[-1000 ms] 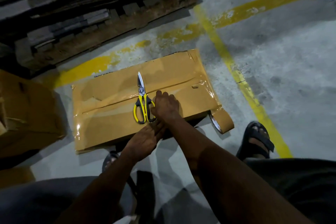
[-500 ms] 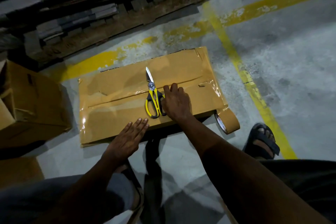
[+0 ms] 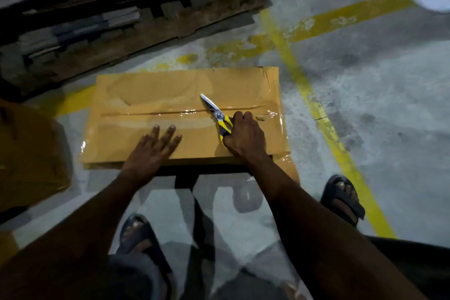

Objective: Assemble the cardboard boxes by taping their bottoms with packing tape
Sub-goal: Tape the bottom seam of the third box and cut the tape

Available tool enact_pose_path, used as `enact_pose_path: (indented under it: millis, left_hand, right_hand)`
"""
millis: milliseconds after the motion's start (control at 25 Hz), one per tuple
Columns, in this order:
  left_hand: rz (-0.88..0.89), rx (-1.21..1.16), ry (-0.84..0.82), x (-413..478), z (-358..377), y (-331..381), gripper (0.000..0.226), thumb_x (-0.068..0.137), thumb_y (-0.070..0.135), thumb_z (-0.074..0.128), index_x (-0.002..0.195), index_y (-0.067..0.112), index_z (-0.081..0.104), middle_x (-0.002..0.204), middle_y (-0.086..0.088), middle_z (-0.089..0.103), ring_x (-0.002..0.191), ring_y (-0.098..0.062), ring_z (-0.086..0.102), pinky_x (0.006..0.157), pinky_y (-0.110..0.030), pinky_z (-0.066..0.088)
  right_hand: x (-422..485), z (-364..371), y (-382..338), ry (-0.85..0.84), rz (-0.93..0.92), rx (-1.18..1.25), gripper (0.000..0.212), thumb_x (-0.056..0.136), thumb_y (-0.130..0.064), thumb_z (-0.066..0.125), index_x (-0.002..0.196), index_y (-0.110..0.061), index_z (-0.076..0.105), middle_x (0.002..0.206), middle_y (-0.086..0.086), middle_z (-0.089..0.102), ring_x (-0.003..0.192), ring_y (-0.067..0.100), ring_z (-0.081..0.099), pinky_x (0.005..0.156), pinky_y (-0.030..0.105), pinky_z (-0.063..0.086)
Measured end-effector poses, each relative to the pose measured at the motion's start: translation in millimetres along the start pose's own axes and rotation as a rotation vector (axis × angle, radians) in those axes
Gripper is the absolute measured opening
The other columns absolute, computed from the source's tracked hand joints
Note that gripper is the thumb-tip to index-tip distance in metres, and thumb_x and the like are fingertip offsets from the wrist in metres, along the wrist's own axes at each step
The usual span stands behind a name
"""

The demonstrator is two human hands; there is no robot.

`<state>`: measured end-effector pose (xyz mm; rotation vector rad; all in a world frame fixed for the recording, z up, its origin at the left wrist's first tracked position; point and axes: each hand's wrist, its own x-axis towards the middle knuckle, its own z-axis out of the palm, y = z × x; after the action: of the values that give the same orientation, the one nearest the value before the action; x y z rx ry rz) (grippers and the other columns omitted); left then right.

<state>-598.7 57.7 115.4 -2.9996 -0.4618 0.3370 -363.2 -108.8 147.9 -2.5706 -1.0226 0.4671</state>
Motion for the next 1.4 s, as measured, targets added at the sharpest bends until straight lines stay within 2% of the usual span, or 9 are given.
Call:
enact_pose_path:
  millis: [240, 400, 520, 720, 840, 1000, 1120, 1280, 1400]
  left_hand:
    - [-0.338, -0.08, -0.195, 64, -32, -12, 0.082, 0.093, 0.009, 0.043, 0.153, 0.031, -0.009, 0.16, -0.017, -0.01, 0.144, -0.049, 0.003, 0.111, -0.061, 0.024]
    - [-0.473, -0.37, 0.05, 53, -35, 105, 0.071, 0.085, 0.025, 0.062, 0.149, 0.021, 0.033, 0.155, -0.023, 0.021, 0.141, -0.046, 0.017, 0.11, -0.056, 0.027]
    - [-0.571, -0.891, 0.331, 55, -44, 189, 0.038, 0.074, 0.022, 0.069, 0.111, 0.013, 0.065, 0.124, -0.016, 0.05, 0.117, -0.035, 0.048, 0.101, -0.04, 0.038]
    - [-0.824, -1.651, -0.137, 74, -59, 258, 0.057, 0.073, 0.033, 0.082, 0.108, 0.027, 0.038, 0.107, -0.005, 0.063, 0.1, -0.025, 0.062, 0.082, -0.035, 0.053]
    - [-0.735, -1.652, -0.224, 69, -48, 256, 0.063, 0.06, 0.047, 0.085, 0.104, 0.039, 0.04, 0.108, -0.009, 0.068, 0.098, -0.025, 0.067, 0.084, -0.044, 0.057]
    - [-0.704, -1.501, -0.232, 54, -40, 240, 0.054, 0.077, 0.033, 0.078, 0.117, 0.034, 0.041, 0.093, -0.005, 0.066, 0.081, -0.017, 0.065, 0.066, -0.028, 0.055]
    - [-0.636, -1.56, -0.249, 49, -37, 240, 0.056, 0.067, 0.047, 0.078, 0.115, 0.048, 0.05, 0.101, -0.003, 0.069, 0.09, -0.023, 0.068, 0.08, -0.044, 0.058]
    - [-0.661, -1.441, -0.158, 58, -42, 244, 0.04, 0.076, 0.018, 0.08, 0.112, 0.018, 0.061, 0.107, -0.005, 0.062, 0.097, -0.019, 0.06, 0.083, -0.031, 0.051]
    - [-0.705, -1.43, -0.175, 61, -49, 247, 0.04, 0.076, 0.016, 0.079, 0.111, 0.015, 0.059, 0.116, -0.005, 0.059, 0.104, -0.023, 0.058, 0.09, -0.035, 0.05]
  right_hand:
    - [24, -34, 43, 0.053, 0.094, 0.168, 0.036, 0.079, -0.05, 0.062, 0.101, -0.023, 0.054, 0.102, 0.006, 0.057, 0.094, 0.037, 0.059, 0.072, 0.036, 0.044]
    - [31, -49, 69, 0.075, 0.016, 0.106, 0.028, 0.081, -0.049, 0.058, 0.093, -0.024, 0.054, 0.088, 0.0, 0.061, 0.102, 0.032, 0.053, 0.076, 0.036, 0.032]
    - [33, -56, 76, 0.017, -0.091, 0.032, 0.033, 0.076, -0.049, 0.059, 0.1, -0.026, 0.059, 0.098, 0.001, 0.061, 0.118, 0.027, 0.049, 0.091, 0.041, 0.031]
    - [21, -47, 84, -0.075, -0.253, -0.026, 0.036, 0.079, -0.049, 0.057, 0.101, -0.021, 0.059, 0.101, 0.006, 0.063, 0.108, 0.029, 0.057, 0.1, 0.042, 0.033]
    - [23, -40, 85, -0.084, -0.285, -0.091, 0.036, 0.085, -0.05, 0.06, 0.105, -0.02, 0.057, 0.108, 0.009, 0.064, 0.118, 0.028, 0.052, 0.105, 0.046, 0.03]
    - [29, -41, 88, -0.082, -0.28, -0.07, 0.035, 0.084, -0.046, 0.062, 0.106, -0.02, 0.057, 0.107, 0.006, 0.064, 0.111, 0.028, 0.056, 0.104, 0.046, 0.035]
    - [27, -47, 86, -0.08, -0.288, 0.038, 0.032, 0.082, -0.044, 0.063, 0.101, -0.018, 0.06, 0.1, 0.007, 0.064, 0.1, 0.032, 0.059, 0.09, 0.041, 0.04]
    - [7, -60, 121, 0.134, -0.075, 0.101, 0.038, 0.081, -0.049, 0.068, 0.114, -0.031, 0.065, 0.104, 0.008, 0.06, 0.097, 0.031, 0.055, 0.077, 0.038, 0.046]
    - [-30, -77, 173, -0.057, 0.139, 0.449, 0.036, 0.081, -0.039, 0.078, 0.11, -0.02, 0.069, 0.085, 0.009, 0.069, 0.084, 0.023, 0.069, 0.078, 0.041, 0.056]
